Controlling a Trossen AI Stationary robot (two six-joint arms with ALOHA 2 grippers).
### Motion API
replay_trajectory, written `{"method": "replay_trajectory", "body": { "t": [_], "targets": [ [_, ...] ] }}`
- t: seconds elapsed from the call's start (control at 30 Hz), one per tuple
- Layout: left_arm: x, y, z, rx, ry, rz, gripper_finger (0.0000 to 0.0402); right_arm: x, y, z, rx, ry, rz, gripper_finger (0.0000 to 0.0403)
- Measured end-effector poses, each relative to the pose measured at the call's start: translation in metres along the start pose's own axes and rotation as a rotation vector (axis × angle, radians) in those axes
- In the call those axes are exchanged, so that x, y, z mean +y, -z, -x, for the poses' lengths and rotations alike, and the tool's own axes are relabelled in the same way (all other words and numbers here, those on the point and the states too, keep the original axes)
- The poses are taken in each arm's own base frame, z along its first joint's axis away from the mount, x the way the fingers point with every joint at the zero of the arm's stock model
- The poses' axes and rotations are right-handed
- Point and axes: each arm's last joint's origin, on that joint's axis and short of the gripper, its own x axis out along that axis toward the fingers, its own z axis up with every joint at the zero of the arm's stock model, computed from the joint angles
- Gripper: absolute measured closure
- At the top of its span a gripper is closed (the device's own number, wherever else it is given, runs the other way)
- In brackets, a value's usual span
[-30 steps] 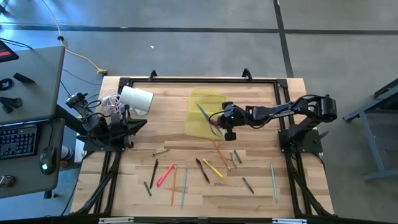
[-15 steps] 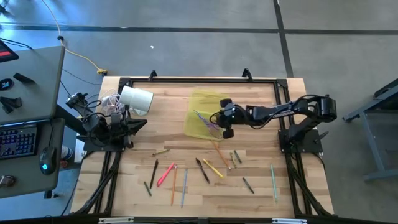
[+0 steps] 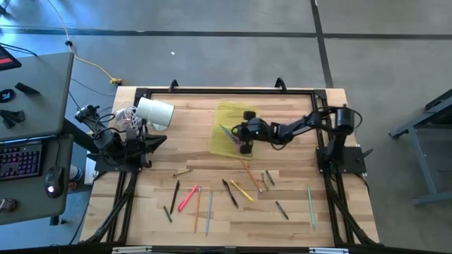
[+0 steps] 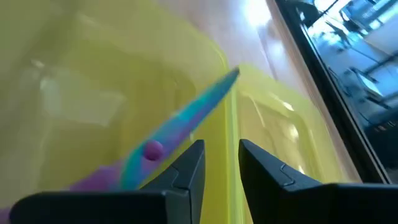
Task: Pick & place school supplies into a supply box
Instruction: Put the scissors into the supply box, then put the green crayon into the supply box
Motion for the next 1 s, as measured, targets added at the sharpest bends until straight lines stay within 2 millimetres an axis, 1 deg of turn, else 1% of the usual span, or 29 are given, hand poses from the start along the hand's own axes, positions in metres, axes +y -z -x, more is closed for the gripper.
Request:
{"method": "replay_trajectory", "body": {
  "t": [0.1,0.2,0.3,0.5,0.7,0.77,0.83,0.93,1.0],
  "targets": [
    [0.000,0.000,0.000,0.001,0.001,-0.001,0.0350,0.002,0.000,-0.010,0.027,-0.014,0.007,0.0320],
    [0.000,0.001,0.000,0.004,0.001,-0.006,0.0350,0.004,-0.007,-0.016,0.000,-0.100,0.024,0.0320],
    [0.000,0.001,0.000,0.004,0.001,-0.006,0.0350,0.008,-0.015,-0.017,-0.031,-0.153,0.072,0.0320],
    [0.000,0.001,0.000,0.004,0.002,-0.007,0.0350,0.006,-0.034,-0.018,-0.087,-0.133,0.187,0.0320],
    [0.000,0.002,0.000,0.014,0.002,-0.016,0.0350,0.007,-0.039,-0.020,-0.049,-0.202,0.202,0.0320],
    [0.000,0.002,0.000,0.014,0.002,-0.001,0.0350,0.009,-0.044,-0.019,-0.030,-0.154,0.215,0.0320],
    [0.000,0.002,0.000,0.014,0.003,0.035,0.0350,0.009,-0.053,-0.019,-0.015,-0.071,0.245,0.0320],
    [0.000,0.002,0.000,0.014,0.011,0.080,0.0350,0.011,-0.074,-0.013,-0.018,0.028,0.290,0.0320],
    [-0.001,0.002,0.000,0.017,0.052,0.084,0.0350,0.013,-0.091,-0.005,-0.035,0.045,0.306,0.0320]
  ]
}}
